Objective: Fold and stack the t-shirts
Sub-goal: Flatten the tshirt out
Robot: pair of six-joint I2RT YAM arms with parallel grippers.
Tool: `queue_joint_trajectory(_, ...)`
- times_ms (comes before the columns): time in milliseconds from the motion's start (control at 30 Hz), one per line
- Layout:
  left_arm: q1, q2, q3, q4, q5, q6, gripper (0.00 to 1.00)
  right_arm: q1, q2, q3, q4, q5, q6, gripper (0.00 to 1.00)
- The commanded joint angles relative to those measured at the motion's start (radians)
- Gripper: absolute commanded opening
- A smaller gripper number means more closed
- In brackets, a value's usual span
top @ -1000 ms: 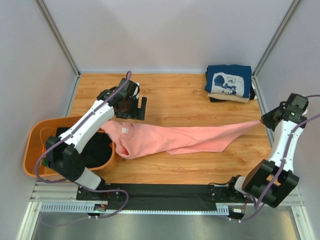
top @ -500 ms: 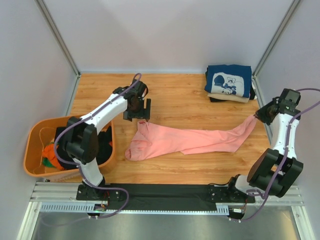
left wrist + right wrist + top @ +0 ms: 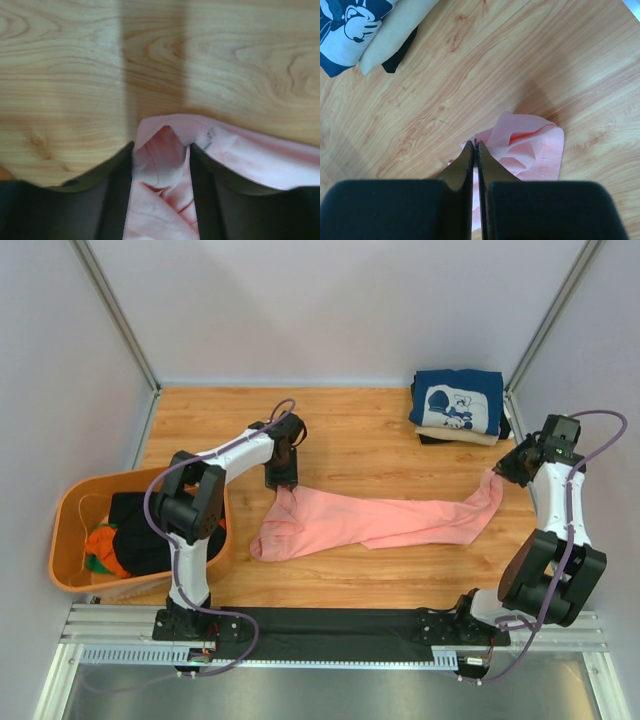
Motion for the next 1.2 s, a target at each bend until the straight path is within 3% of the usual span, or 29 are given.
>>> queue_joint_trajectory(0, 0.003, 0.034, 0.066, 0.063, 0.003, -0.021, 0.42, 0.008, 0.004, -0.011, 0.039, -0.014, -0.016, 0.00)
queue_joint_trajectory(33, 0.003, 0.036, 0.080, 0.068, 0.003, -0.022, 0.15, 0.009, -0.002, -0.012, 0.037, -0.015, -0.017, 0.00)
queue_joint_trajectory(67, 0.003, 0.036, 0.090, 0.065, -0.005, -0.019, 0.00, 0.009, -0.005, -0.014, 0.034, -0.018, -0.017, 0.00)
queue_joint_trajectory(267, 0.000, -0.168, 0.185, 0.063, -0.075, 0.095, 0.00, 0.020, -0.079, 0.040, -0.022, -0.049, -0.007, 0.00)
queue_joint_trajectory(433, -0.002, -0.471, 0.241, 0.069, -0.104, 0.192, 0.00, 0.019, -0.233, 0.152, -0.078, -0.075, 0.016, 0.00)
queue_joint_trajectory(500, -0.002, -0.635, 0.200, 0.127, -0.100, 0.217, 0.00, 0.019, -0.300, 0.167, -0.078, -0.072, 0.047, 0.00)
queue_joint_trajectory(633, 0.000, -0.913, -0.111, 0.284, -0.098, 0.223, 0.01, 0.011, -0.484, 0.117, -0.078, -0.005, 0.070, 0.00)
queue_joint_trajectory(700, 0.000, -1.018, -0.211, 0.304, -0.109, 0.200, 0.14, 0.000, -0.559, 0.041, -0.076, 0.046, 0.072, 0.00)
queue_joint_trajectory(733, 0.000, -1.042, -0.289, 0.298, -0.104, 0.188, 0.28, -0.006, -0.579, 0.014, -0.078, 0.055, 0.070, 0.00)
queue_joint_trajectory(933, 0.000, -1.174, -0.533, 0.246, -0.029, 0.013, 0.77, -0.041, -0.719, -0.159, -0.075, 0.170, 0.098, 0.00)
queue_joint_trajectory(1033, 0.000, -1.191, -0.598, 0.230, -0.029, -0.073, 0.82, -0.053, -0.711, -0.184, -0.070, 0.229, 0.096, 0.00)
queue_joint_trajectory(1167, 0.000, -1.119, -0.589, 0.188, -0.061, -0.088, 0.81, -0.076, -0.677, -0.204, -0.050, 0.192, 0.113, 0.00)
